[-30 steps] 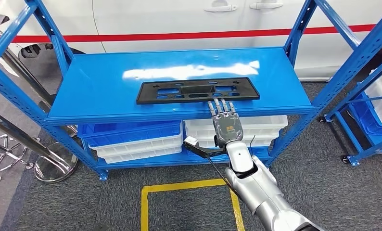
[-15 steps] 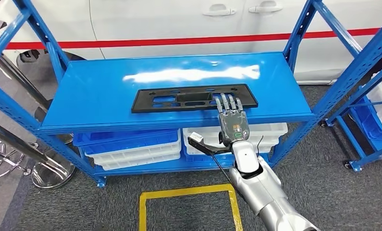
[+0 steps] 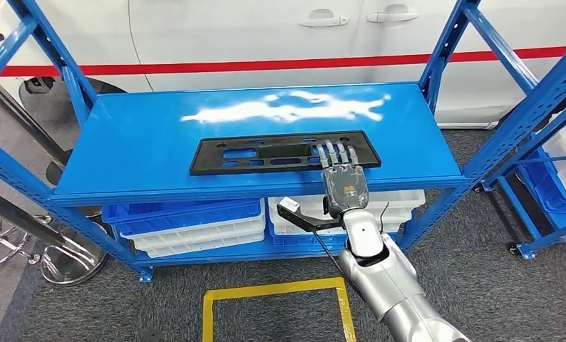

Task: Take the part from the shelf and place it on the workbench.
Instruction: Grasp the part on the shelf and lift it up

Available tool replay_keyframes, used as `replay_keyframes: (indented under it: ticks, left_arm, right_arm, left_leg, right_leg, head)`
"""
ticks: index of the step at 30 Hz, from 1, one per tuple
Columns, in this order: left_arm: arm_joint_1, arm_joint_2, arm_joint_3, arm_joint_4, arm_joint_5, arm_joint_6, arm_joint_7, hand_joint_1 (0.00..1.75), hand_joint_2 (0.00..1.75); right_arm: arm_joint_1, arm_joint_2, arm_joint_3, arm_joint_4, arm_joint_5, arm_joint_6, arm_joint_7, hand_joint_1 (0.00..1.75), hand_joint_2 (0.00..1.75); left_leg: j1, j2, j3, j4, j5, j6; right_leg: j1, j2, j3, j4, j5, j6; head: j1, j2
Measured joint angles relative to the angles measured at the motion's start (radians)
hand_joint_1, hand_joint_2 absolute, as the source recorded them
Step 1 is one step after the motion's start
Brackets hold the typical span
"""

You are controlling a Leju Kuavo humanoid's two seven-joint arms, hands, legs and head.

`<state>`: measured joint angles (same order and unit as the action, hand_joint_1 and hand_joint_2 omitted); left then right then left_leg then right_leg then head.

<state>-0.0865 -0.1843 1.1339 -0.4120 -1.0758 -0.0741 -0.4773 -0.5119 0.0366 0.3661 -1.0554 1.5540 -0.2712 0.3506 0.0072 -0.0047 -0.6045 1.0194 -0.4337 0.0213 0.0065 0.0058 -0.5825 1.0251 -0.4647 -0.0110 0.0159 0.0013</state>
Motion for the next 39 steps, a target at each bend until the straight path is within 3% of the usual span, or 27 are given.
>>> replay_keyframes:
  ticks: [2, 3, 6, 7, 8, 9, 10, 12, 13, 16, 18, 21, 23, 24, 26, 28, 31, 33, 34, 36, 37, 38, 39]
  left_arm:
    - [0.001, -0.002, 0.0, -0.002, 0.0, -0.001, -0.001, 0.0, 0.0]
    - [0.0, -0.003, 0.0, -0.004, 0.0, -0.002, -0.003, 0.0, 0.0]
    - [-0.003, -0.004, 0.0, -0.006, -0.001, -0.008, -0.008, 0.0, 0.0]
    - [-0.003, -0.004, 0.0, -0.006, -0.001, -0.009, -0.009, 0.0, 0.0]
    - [-0.002, -0.005, 0.0, -0.006, -0.001, -0.01, -0.009, 0.0, 0.0]
    - [-0.002, -0.006, 0.0, -0.006, -0.001, -0.011, -0.009, 0.0, 0.0]
    - [-0.002, -0.007, 0.0, -0.006, -0.001, -0.012, -0.009, 0.0, 0.0]
    - [-0.002, -0.009, 0.0, -0.006, -0.001, -0.012, -0.01, 0.0, 0.0]
    - [-0.003, -0.009, 0.0, -0.007, -0.001, -0.012, -0.01, 0.0, 0.0]
    - [-0.003, -0.009, 0.0, -0.009, -0.001, -0.012, -0.011, 0.0, 0.0]
    - [-0.004, -0.01, 0.0, -0.01, -0.001, -0.012, -0.012, 0.0, 0.0]
    - [-0.004, -0.01, 0.0, -0.011, -0.001, -0.012, -0.012, 0.0, 0.0]
    - [-0.002, -0.01, 0.0, -0.011, -0.001, -0.012, -0.012, 0.0, 0.0]
    - [-0.002, -0.01, 0.0, -0.011, -0.001, -0.012, -0.012, 0.0, 0.0]
    - [-0.002, -0.009, 0.0, -0.011, -0.001, -0.012, -0.012, 0.0, 0.0]
    - [-0.004, -0.008, 0.0, -0.011, -0.002, -0.011, -0.012, 0.0, 0.0]
    - [-0.005, -0.008, 0.0, -0.011, -0.002, -0.01, -0.013, 0.0, 0.0]
    - [-0.006, -0.008, 0.0, -0.011, -0.002, -0.009, -0.013, 0.0, 0.0]
    - [-0.007, -0.008, -0.001, -0.011, -0.002, -0.009, -0.013, 0.0, 0.0]
    - [-0.008, -0.008, -0.001, -0.011, -0.002, -0.009, -0.013, 0.0, 0.0]
    - [-0.008, -0.008, -0.001, -0.011, -0.002, -0.009, -0.013, 0.0, 0.0]
    - [-0.008, -0.008, -0.001, -0.011, -0.002, -0.009, -0.013, 0.0, 0.0]
    - [-0.007, -0.008, -0.001, -0.011, -0.002, -0.009, -0.013, 0.0, 0.0]
  right_arm:
    - [-0.002, 0.0, 0.006, -0.001, 0.0, -0.004, -0.009, 0.0, 1.75]
    - [-0.004, 0.0, 0.009, -0.002, 0.0, -0.008, -0.013, 0.0, 1.75]
    - [0.0, 0.0, 0.022, -0.002, 0.0, -0.02, -0.036, 0.0, 1.75]
    - [0.004, 0.001, 0.025, -0.002, 0.0, -0.022, -0.044, 0.0, 1.75]
    - [0.007, 0.001, 0.027, -0.002, 0.0, -0.024, -0.049, 0.0, 1.75]
    - [0.009, 0.002, 0.028, -0.002, 0.0, -0.025, -0.052, 0.0, 1.75]
    - [0.009, 0.002, 0.028, -0.002, 0.0, -0.026, -0.055, 0.0, 1.75]
    - [0.007, 0.004, 0.029, -0.003, 0.0, -0.028, -0.057, 0.0, 1.75]
    - [0.007, 0.005, 0.029, -0.003, 0.0, -0.029, -0.058, 0.0, 1.75]
    - [0.008, 0.008, 0.031, -0.004, 0.0, -0.031, -0.059, 0.0, 1.75]
    - [0.006, 0.011, 0.033, -0.005, 0.0, -0.032, -0.06, 0.0, 1.75]
    - [0.008, 0.017, 0.037, -0.006, 0.0, -0.033, -0.075, 0.0, 1.75]
    - [0.012, 0.021, 0.043, -0.007, 0.0, -0.033, -0.09, 0.0, 1.75]
    - [0.015, 0.024, 0.048, -0.009, 0.0, -0.033, -0.095, 0.0, 1.75]
    - [0.017, 0.031, 0.059, -0.017, 0.0, -0.033, -0.1, 0.0, 1.75]
    - [0.019, 0.035, 0.068, -0.026, 0.0, -0.034, -0.101, 0.0, 1.75]
    - [0.025, 0.036, 0.075, -0.036, 0.0, -0.034, -0.106, 0.0, 1.75]
    - [0.025, 0.036, 0.077, -0.043, 0.0, -0.035, -0.11, 0.0, 1.75]
    - [0.025, 0.036, 0.077, -0.046, 0.0, -0.035, -0.111, 0.0, 1.75]
    - [0.029, 0.035, 0.077, -0.047, 0.0, -0.036, -0.111, 0.0, 1.75]
    - [0.033, 0.035, 0.077, -0.047, 0.0, -0.037, -0.112, 0.0, 1.75]
    - [0.037, 0.034, 0.077, -0.046, 0.0, -0.037, -0.113, 0.0, 1.75]
    - [0.039, 0.034, 0.077, -0.046, 0.0, -0.039, -0.115, 0.0, 1.75]
  left_leg:
    - [0.005, 0.0, 0.008, -0.014, 0.004, 0.009]
    - [0.009, 0.001, 0.013, -0.02, 0.006, 0.014]
    - [0.01, 0.001, 0.016, -0.024, 0.003, 0.02]
    - [0.01, 0.001, 0.017, -0.023, 0.001, 0.019]
    - [0.01, 0.0, 0.019, -0.022, -0.001, 0.018]
    - [0.01, -0.001, 0.022, -0.021, -0.004, 0.015]
    - [0.011, -0.002, 0.026, -0.018, -0.008, 0.011]
    - [0.008, -0.003, 0.029, -0.012, -0.016, 0.001]
    - [0.007, -0.003, 0.029, -0.01, -0.019, -0.004]
    - [0.008, -0.002, 0.032, -0.012, -0.025, -0.022]
    - [0.01, -0.001, 0.019, 0.028, -0.052, -0.031]
    - [0.011, 0.0, -0.078, 0.219, -0.133, -0.038]
    - [0.01, 0.0, -0.127, 0.289, -0.134, -0.037]
    - [0.01, 0.0, -0.122, 0.262, -0.104, -0.033]
    - [0.005, 0.0, -0.067, 0.128, -0.021, -0.02]
    - [-0.001, -0.001, -0.019, 0.02, 0.018, -0.008]
    - [-0.003, -0.001, -0.01, -0.005, 0.016, 0.002]
    - [0.003, 0.0, -0.001, -0.019, 0.019, 0.01]
    - [0.006, 0.001, 0.003, -0.025, 0.02, 0.015]
    - [0.005, 0.001, 0.004, -0.025, 0.018, 0.02]
    - [0.005, 0.001, 0.005, -0.025, 0.016, 0.021]
    - [0.005, 0.001, 0.005, -0.024, 0.014, 0.021]
    - [0.005, 0.001, 0.006, -0.022, 0.012, 0.019]
  right_leg:
    - [0.0, -0.001, -0.003, 0.016, -0.015, 0.01]
    - [-0.001, -0.001, -0.018, 0.051, -0.036, 0.014]
    - [-0.01, -0.002, -0.118, 0.24, -0.116, 0.026]
    - [-0.014, -0.002, -0.142, 0.277, -0.12, 0.029]
    - [-0.017, -0.003, -0.147, 0.274, -0.102, 0.031]
    - [-0.02, -0.003, -0.131, 0.233, -0.068, 0.032]
    - [-0.022, -0.004, -0.099, 0.161, -0.026, 0.031]
    - [-0.02, -0.005, -0.041, 0.039, 0.02, 0.026]
    - [-0.018, -0.005, -0.028, 0.01, 0.024, 0.022]
    - [-0.016, -0.002, -0.024, 0.002, 0.018, 0.006]
    - [-0.019, -0.003, -0.014, -0.006, 0.017, -0.007]
    - [-0.015, -0.005, -0.003, -0.007, 0.01, -0.02]
    - [-0.011, -0.004, 0.003, -0.006, 0.004, -0.023]
    - [-0.009, -0.003, 0.008, -0.005, 0.0, -0.023]
    - [-0.005, -0.001, 0.021, -0.003, -0.011, -0.021]
    - [-0.002, 0.0, 0.027, -0.002, -0.019, -0.015]
    - [-0.002, -0.001, 0.026, -0.006, -0.022, -0.001]
    - [-0.002, -0.002, 0.016, 0.021, -0.043, 0.01]
    - [-0.003, -0.002, -0.004, 0.062, -0.066, 0.014]
    - [-0.009, -0.002, -0.073, 0.19, -0.121, 0.023]
    - [-0.013, -0.002, -0.107, 0.245, -0.135, 0.026]
    - [-0.016, -0.002, -0.129, 0.273, -0.133, 0.03]
    - [-0.019, -0.003, -0.131, 0.261, -0.109, 0.032]
  head:
    - [0.0, 0.0]
    - [0.0, 0.0]
    - [0.0, 0.0]
    - [0.0, 0.0]
    - [0.0, 0.0]
    - [0.0, 0.0]
    - [0.0, 0.0]
    - [0.0, 0.0]
    - [0.0, 0.0]
    - [0.0, 0.0]
    - [0.0, 0.0]
    - [0.0, 0.0]
    - [0.0, 0.0]
    - [0.0, 0.0]
    - [0.0, 0.0]
    - [0.0, 0.0]
    - [0.0, 0.0]
    - [0.0, 0.0]
    - [0.0, 0.0]
    - [0.0, 0.0]
    - [0.0, 0.0]
    - [0.0, 0.0]
    - [0.0, 0.0]
